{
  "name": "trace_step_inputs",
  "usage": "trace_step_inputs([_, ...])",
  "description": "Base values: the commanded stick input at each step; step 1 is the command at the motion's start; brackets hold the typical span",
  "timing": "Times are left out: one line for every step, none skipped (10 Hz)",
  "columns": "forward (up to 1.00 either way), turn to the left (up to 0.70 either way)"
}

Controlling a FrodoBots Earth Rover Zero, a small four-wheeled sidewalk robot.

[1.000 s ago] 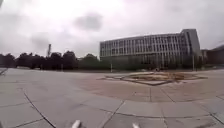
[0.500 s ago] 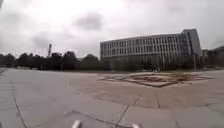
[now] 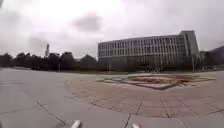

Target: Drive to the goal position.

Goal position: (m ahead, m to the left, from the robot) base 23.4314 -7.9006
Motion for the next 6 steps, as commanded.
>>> trace_step_inputs([0.7, 0.0])
trace_step_inputs([0.7, 0.0])
trace_step_inputs([0.7, 0.0])
trace_step_inputs([0.7, 0.0])
trace_step_inputs([0.7, 0.0])
trace_step_inputs([0.7, 0.0])
